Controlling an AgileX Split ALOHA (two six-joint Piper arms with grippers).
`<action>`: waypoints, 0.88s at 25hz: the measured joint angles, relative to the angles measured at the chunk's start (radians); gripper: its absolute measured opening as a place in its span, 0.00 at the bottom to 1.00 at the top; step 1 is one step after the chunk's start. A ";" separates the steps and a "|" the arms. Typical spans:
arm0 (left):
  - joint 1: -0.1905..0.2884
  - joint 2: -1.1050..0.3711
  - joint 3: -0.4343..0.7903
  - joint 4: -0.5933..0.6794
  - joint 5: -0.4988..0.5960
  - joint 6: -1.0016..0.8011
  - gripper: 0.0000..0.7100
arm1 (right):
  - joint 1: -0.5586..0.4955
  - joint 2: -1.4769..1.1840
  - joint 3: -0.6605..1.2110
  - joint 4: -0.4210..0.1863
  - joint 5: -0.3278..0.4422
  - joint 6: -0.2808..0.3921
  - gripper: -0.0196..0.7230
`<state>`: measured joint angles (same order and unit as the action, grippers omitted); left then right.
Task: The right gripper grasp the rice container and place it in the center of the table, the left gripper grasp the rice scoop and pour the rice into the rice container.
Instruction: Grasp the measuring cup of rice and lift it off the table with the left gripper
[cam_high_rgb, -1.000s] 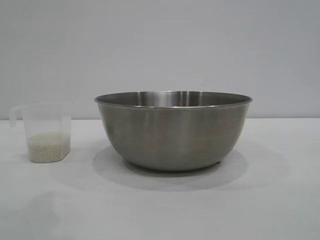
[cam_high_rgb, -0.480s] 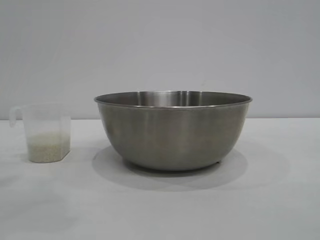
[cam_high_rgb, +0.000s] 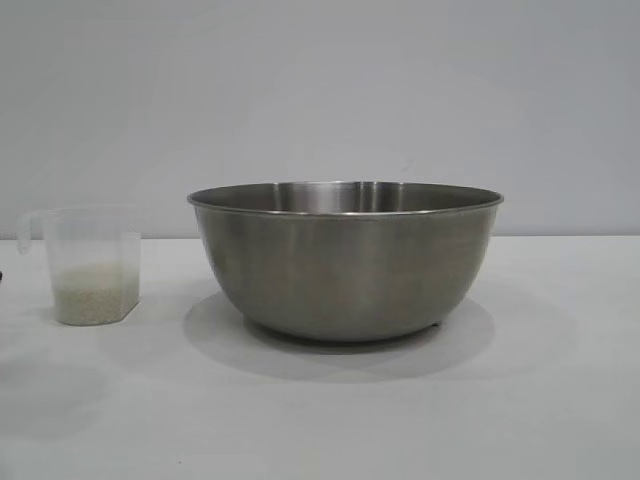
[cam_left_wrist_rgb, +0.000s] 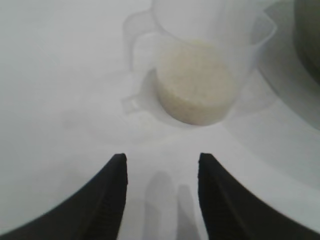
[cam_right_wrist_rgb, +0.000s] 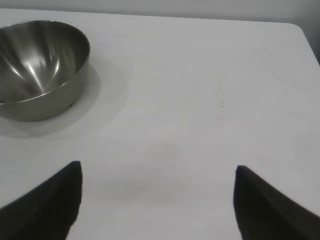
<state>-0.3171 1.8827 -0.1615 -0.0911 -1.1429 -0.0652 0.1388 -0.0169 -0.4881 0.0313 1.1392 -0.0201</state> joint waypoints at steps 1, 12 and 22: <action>0.000 0.000 -0.005 -0.024 0.000 0.002 0.45 | 0.000 0.000 0.000 0.000 0.000 0.000 0.79; 0.000 0.000 -0.075 -0.023 -0.002 0.049 0.45 | 0.000 0.000 0.000 0.000 0.000 0.000 0.79; 0.000 0.004 -0.133 -0.048 -0.002 0.098 0.45 | 0.000 0.000 0.000 0.000 0.000 0.000 0.79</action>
<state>-0.3171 1.8865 -0.2947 -0.1394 -1.1444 0.0325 0.1388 -0.0169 -0.4881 0.0313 1.1392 -0.0201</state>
